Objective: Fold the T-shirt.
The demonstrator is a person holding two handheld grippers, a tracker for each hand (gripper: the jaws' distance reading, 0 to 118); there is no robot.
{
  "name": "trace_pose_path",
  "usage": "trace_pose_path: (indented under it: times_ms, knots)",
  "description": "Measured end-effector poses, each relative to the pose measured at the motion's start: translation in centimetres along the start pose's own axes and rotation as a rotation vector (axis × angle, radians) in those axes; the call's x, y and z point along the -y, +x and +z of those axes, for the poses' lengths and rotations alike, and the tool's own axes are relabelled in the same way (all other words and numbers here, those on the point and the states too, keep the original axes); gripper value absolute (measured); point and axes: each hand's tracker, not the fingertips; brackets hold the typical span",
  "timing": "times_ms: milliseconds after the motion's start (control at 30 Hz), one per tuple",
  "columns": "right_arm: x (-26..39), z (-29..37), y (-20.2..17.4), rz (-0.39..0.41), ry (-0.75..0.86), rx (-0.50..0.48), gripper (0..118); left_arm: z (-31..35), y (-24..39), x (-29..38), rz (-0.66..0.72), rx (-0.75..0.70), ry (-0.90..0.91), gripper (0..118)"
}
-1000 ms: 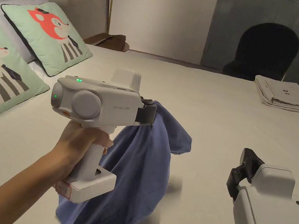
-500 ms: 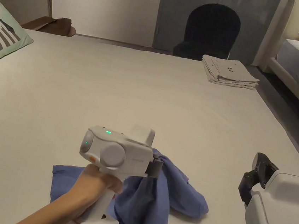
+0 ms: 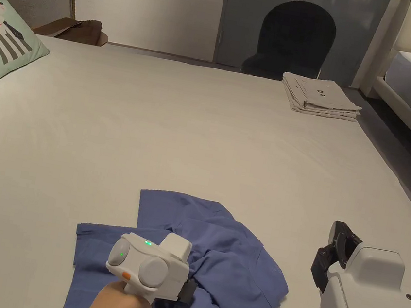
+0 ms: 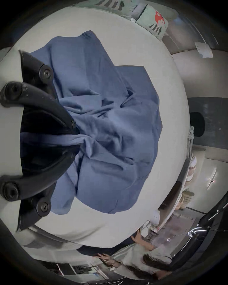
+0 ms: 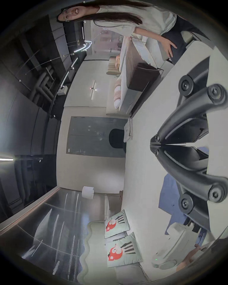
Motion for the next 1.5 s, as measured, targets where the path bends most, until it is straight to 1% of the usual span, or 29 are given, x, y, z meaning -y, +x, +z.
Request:
trace_pose_path:
  times_ms: [100, 167, 200, 267, 367, 433, 533, 633, 767, 800, 833, 867, 900, 967, 1000, 1067, 1100, 1233, 1300, 1433, 1500]
  knots:
    - [-0.3, 0.1, -0.4, 0.004, 0.007, -0.010, 0, 2.0, 0.1, -0.5, 0.043, 0.005, 0.055, 65]
    - [-0.6, 0.2, -0.5, 0.000, 0.015, -0.014, 0, 3.7, 0.1, -1.0, 0.047, -0.011, 0.116, 97]
    - [-0.8, 0.3, -0.6, -0.003, 0.020, -0.016, 0, 4.9, 0.1, -1.3, 0.045, -0.020, 0.155, 105]
    - [-1.2, 0.3, -0.8, -0.004, 0.027, -0.019, 0, 7.3, -0.2, -1.9, 0.027, -0.036, 0.247, 105]
    - [-1.9, 0.5, -1.3, -0.003, 0.047, -0.019, 0, 11.4, -0.4, -2.2, 0.007, -0.106, 0.439, 105]
    - [-2.4, 0.6, -1.7, 0.007, 0.064, -0.013, 0, 14.0, -0.7, -2.2, -0.015, -0.175, 0.565, 105]
    - [-3.0, 0.6, -2.1, -0.002, 0.080, -0.019, 0, 16.8, -1.7, -1.6, -0.017, -0.284, 0.720, 105]
    - [-3.4, 0.6, -2.6, 0.004, 0.092, -0.023, 0, 18.8, -3.1, -0.8, -0.010, -0.375, 0.836, 105]
    - [-3.8, 0.6, -3.2, 0.002, 0.103, -0.031, 0, 20.3, -5.0, 0.2, 0.014, -0.441, 0.897, 104]
    - [-4.0, 0.7, -3.3, 0.003, 0.107, -0.034, 0, 20.5, -5.6, 0.5, 0.025, -0.458, 0.902, 102]
    - [-4.0, 0.7, -3.5, 0.004, 0.110, -0.035, 0, 20.5, -6.1, 0.7, 0.035, -0.472, 0.900, 97]
    - [-4.1, 0.7, -3.6, 0.004, 0.112, -0.038, 0, 20.6, -6.6, 0.9, 0.047, -0.483, 0.898, 88]
    - [-4.2, 0.7, -3.7, 0.005, 0.113, -0.041, 0, 20.7, -7.1, 1.2, 0.056, -0.488, 0.895, 70]
    - [-4.2, 0.6, -3.9, 0.006, 0.114, -0.048, 0, 20.6, -8.0, 1.5, 0.082, -0.488, 0.886, 40]
    - [-4.3, 0.6, -4.0, 0.008, 0.115, -0.052, 0, 20.5, -8.5, 1.6, 0.094, -0.484, 0.874, 16]
    - [-4.3, 0.6, -4.1, 0.009, 0.116, -0.055, 0, 20.4, -9.2, 1.8, 0.118, -0.475, 0.869, 4]
    - [-4.3, 0.5, -4.2, 0.008, 0.116, -0.057, 0, 20.4, -9.4, 1.8, 0.135, -0.472, 0.866, 0]
    - [-4.4, 0.4, -4.3, 0.006, 0.118, -0.058, 0, 20.6, -10.0, 1.6, 0.159, -0.441, 0.859, 0]
    - [-4.4, 0.2, -4.3, 0.005, 0.116, -0.061, 0, 20.5, -10.2, 1.2, 0.142, -0.437, 0.830, 0]
    - [-4.1, -0.2, -4.3, 0.008, 0.109, -0.059, 0, 19.2, -10.6, 0.1, 0.144, -0.409, 0.683, 0]
    - [-3.8, -0.6, -4.2, 0.005, 0.102, -0.059, 0, 17.9, -11.4, -0.7, 0.151, -0.349, 0.590, 0]
